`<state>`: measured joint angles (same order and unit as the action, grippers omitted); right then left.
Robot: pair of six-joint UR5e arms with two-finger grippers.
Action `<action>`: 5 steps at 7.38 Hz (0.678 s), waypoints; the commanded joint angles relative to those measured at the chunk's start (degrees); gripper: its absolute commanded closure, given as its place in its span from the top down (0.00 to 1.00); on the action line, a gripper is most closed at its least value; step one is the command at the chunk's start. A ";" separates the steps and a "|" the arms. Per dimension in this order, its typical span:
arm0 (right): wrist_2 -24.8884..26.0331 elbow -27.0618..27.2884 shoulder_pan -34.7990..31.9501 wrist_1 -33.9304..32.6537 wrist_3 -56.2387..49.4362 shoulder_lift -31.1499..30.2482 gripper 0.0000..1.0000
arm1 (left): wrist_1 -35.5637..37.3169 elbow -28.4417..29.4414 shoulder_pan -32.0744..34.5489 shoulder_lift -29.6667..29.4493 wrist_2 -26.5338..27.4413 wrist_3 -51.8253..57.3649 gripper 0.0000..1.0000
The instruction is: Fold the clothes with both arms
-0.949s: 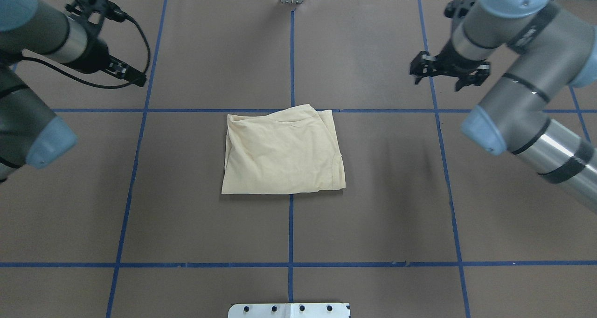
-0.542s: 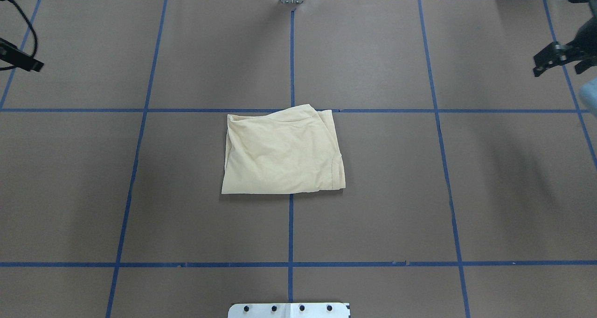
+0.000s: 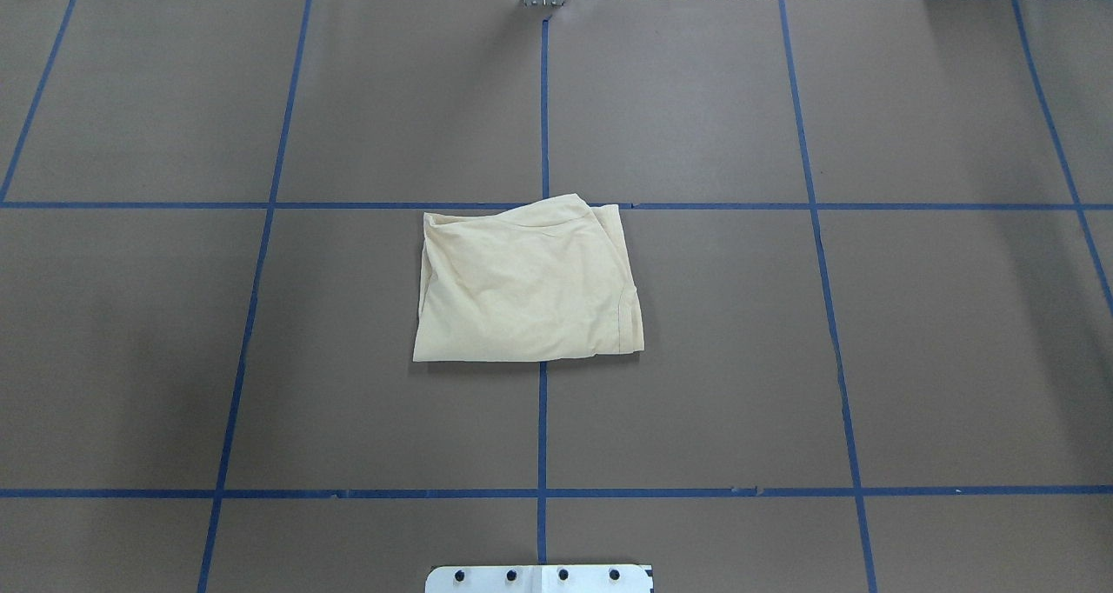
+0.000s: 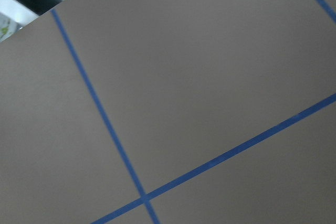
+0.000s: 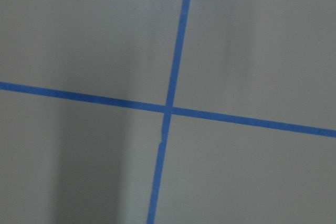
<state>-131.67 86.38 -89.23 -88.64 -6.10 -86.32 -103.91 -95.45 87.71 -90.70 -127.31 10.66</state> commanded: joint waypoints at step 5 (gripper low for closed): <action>0.10 0.19 -0.94 0.14 0.56 -1.39 1.00 | 13.05 5.56 10.11 4.48 2.77 9.80 1.00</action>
<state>-131.55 86.52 -90.14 -88.51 -5.71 -87.44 -97.98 -88.76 97.84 -86.13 -128.19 19.48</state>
